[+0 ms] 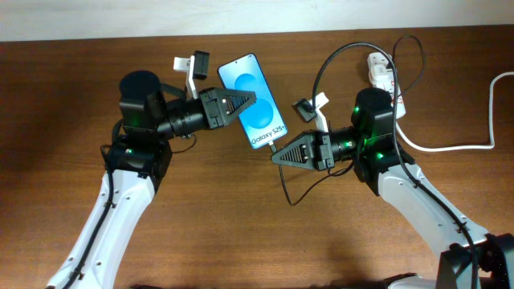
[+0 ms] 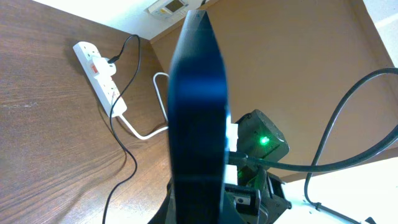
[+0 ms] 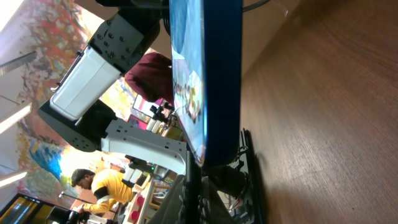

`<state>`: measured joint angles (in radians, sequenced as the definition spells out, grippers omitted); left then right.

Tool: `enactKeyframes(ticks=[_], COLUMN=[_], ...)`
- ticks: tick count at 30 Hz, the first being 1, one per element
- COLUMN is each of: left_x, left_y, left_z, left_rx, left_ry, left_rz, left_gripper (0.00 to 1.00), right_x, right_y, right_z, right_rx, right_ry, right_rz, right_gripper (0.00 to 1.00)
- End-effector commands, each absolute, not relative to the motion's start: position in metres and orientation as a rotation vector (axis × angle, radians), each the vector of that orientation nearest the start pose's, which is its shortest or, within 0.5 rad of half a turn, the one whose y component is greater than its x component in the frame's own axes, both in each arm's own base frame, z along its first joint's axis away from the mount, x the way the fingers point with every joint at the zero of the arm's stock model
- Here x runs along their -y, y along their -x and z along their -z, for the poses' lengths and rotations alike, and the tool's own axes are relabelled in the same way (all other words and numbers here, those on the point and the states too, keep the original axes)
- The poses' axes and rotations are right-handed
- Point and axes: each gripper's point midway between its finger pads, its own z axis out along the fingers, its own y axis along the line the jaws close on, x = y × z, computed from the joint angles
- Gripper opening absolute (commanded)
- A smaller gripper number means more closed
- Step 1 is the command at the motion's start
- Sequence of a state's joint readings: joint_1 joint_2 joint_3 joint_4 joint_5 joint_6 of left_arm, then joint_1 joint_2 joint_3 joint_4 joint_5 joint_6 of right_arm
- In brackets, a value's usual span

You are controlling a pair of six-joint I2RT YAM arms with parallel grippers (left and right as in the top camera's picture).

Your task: Plug charger to phone and switch on socket

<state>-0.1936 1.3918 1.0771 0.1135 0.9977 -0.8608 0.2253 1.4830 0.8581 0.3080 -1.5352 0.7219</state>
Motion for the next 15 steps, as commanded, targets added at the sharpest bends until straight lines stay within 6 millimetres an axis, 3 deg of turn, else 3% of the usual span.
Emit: enactKeyframes(ticks=[1,7,11,15], left_x=[0.226,0.232,0.232,0.216], left_y=[-0.344,-0.338,-0.338,-0.35], left_z=[-0.329,-0.33,-0.33,-0.337], left_rx=[-1.966,-1.969,-1.969,-1.943], left_ry=[-0.222,-0.252,-0.253,-0.178], left_rz=[1.636,1.656,1.657,1.656], left_gripper=[0.0,0.0,0.0,0.0], right_x=[-0.238,-0.237,-0.226,-0.225], right_y=[-0.266,-0.269,-0.274,-0.269], right_z=[-0.26,-0.268,-0.268,-0.263], right_rx=[-1.927,-1.843,-1.863,-1.944], right_ry=[0.736,0.811,0.766,0.697], right_rz=[-1.983,-1.926,-1.935,-2.022], right_gripper=[0.04,0.04,0.04,0.04])
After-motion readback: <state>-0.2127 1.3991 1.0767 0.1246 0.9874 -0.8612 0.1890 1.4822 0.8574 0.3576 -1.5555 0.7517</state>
